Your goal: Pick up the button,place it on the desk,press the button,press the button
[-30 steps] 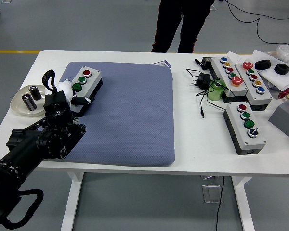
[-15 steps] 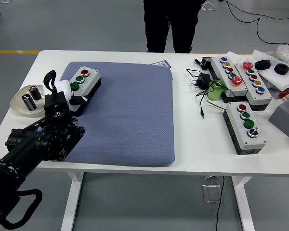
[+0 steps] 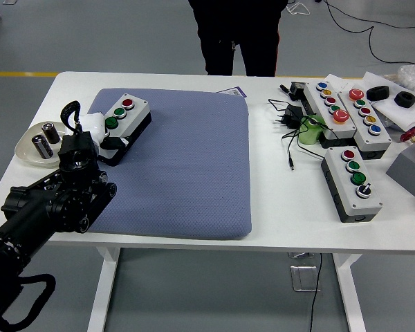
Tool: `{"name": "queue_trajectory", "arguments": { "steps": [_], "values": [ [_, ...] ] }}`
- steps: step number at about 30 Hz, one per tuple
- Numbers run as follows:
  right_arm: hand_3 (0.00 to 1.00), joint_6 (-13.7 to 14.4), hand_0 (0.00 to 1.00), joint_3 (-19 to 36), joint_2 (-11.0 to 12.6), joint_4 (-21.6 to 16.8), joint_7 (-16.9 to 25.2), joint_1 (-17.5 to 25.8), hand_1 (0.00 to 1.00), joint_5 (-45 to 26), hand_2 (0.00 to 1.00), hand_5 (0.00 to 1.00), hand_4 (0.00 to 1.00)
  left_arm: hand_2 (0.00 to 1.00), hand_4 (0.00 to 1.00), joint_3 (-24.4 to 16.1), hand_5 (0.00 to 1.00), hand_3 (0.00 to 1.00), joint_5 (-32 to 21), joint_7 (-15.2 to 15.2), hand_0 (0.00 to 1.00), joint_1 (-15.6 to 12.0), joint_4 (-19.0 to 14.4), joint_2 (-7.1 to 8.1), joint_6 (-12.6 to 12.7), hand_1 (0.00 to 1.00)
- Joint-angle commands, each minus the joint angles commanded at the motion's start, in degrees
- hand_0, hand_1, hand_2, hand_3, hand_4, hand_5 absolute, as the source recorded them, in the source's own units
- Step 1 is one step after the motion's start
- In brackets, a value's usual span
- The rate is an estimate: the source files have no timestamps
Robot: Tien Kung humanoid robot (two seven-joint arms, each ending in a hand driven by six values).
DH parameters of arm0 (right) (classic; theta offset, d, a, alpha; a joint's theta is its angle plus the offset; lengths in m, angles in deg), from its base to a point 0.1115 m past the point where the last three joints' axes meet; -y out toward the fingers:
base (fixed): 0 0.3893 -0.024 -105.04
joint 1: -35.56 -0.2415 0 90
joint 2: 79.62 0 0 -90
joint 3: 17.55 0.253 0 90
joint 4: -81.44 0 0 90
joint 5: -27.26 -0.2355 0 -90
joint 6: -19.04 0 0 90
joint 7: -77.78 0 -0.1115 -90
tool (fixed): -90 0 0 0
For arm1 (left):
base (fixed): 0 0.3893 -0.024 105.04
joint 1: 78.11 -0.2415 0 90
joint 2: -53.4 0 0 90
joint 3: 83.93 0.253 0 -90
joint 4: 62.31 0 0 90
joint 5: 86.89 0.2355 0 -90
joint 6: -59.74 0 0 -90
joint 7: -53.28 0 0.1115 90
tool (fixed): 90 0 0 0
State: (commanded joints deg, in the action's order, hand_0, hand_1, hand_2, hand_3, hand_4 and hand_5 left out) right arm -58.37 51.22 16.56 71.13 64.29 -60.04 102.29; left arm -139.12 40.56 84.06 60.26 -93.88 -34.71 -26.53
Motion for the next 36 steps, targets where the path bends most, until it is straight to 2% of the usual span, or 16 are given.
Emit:
{"name": "queue_trajectory", "arguments": {
  "steps": [2,3,7,9,15,18,22,25,27,29,35,36],
  "values": [
    [0.583,0.0,0.749,-0.1,0.0,0.0,0.0,0.0,0.702,-0.1,0.713,0.135,0.182,0.108,0.002,0.1,0.002,0.233,-0.4,-0.4,0.037,-0.3,-0.4,0.23,0.1,0.057],
    [0.582,0.0,0.749,0.0,0.0,0.0,0.0,0.0,0.702,-0.1,0.713,0.135,0.182,0.094,0.002,0.1,0.002,0.17,-0.6,-0.5,0.021,-0.4,-0.6,0.28,0.2,0.037],
    [0.582,0.0,0.749,0.1,0.0,0.0,0.0,0.0,0.702,0.1,0.713,0.135,0.182,0.094,0.002,-0.2,0.002,0.17,-4.1,-1.5,0.021,-1.3,-2.2,0.61,1.5,0.037],
    [0.583,0.0,0.749,0.1,0.0,0.0,0.0,0.1,0.701,0.0,0.713,0.135,0.182,0.09,0.002,-0.2,0.002,0.135,-4.0,-1.6,0.002,-1.8,-2.9,0.83,2.4,0.023],
    [0.582,0.0,0.748,0.3,-0.1,0.0,-0.1,0.2,0.701,0.2,0.713,0.135,0.182,0.08,0.002,-0.2,0.002,0.125,-1.6,-3.0,0.002,-3.2,-6.1,1.65,5.4,0.014],
    [0.582,0.0,0.748,0.3,-0.1,0.0,-0.1,0.2,0.701,0.2,0.713,0.135,0.182,0.08,0.002,0.3,0.002,0.125,-1.0,-4.1,0.002,-3.6,-8.4,2.37,5.8,0.014],
    [0.581,0.0,0.748,0.3,-0.1,0.0,0.0,0.1,0.701,0.0,0.713,0.135,0.182,0.076,0.002,3.4,0.002,0.121,-1.8,-8.0,0.002,-3.7,-11.9,4.65,6.1,0.012],
    [0.581,0.1,0.748,0.3,-0.1,0.0,0.1,0.0,0.701,-0.2,0.713,0.135,0.182,0.076,0.002,6.1,0.002,0.121,-3.5,-12.9,0.002,-3.4,-14.5,7.16,6.3,0.012],
    [0.582,0.1,0.749,0.3,-0.1,0.0,0.1,-0.1,0.701,-0.4,0.713,0.136,0.182,0.072,0.002,6.8,0.002,0.118,-4.9,-17.5,0.002,-2.8,-16.3,9.09,4.6,0.007],
    [0.582,0.1,0.749,0.4,-0.1,0.0,0.1,-0.1,0.701,-0.3,0.713,0.136,0.182,0.072,0.002,7.2,0.002,0.118,-5.4,-21.9,0.002,-2.3,-17.3,10.17,3.6,0.007],
    [0.582,0.1,0.749,0.5,-0.1,0.0,0.1,-0.2,0.701,-0.2,0.713,0.135,0.182,0.071,0.002,10.9,0.002,0.119,-11.7,-35.9,0.002,0.0,-19.9,15.67,-3.1,0.004],
    [0.582,0.1,0.749,0.5,-0.1,0.0,0.1,-0.2,0.701,-0.2,0.713,0.135,0.182,0.071,0.002,11.7,0.002,0.119,-12.4,-38.6,0.002,0.3,-20.1,16.6,-3.5,0.004]
  ]
}}
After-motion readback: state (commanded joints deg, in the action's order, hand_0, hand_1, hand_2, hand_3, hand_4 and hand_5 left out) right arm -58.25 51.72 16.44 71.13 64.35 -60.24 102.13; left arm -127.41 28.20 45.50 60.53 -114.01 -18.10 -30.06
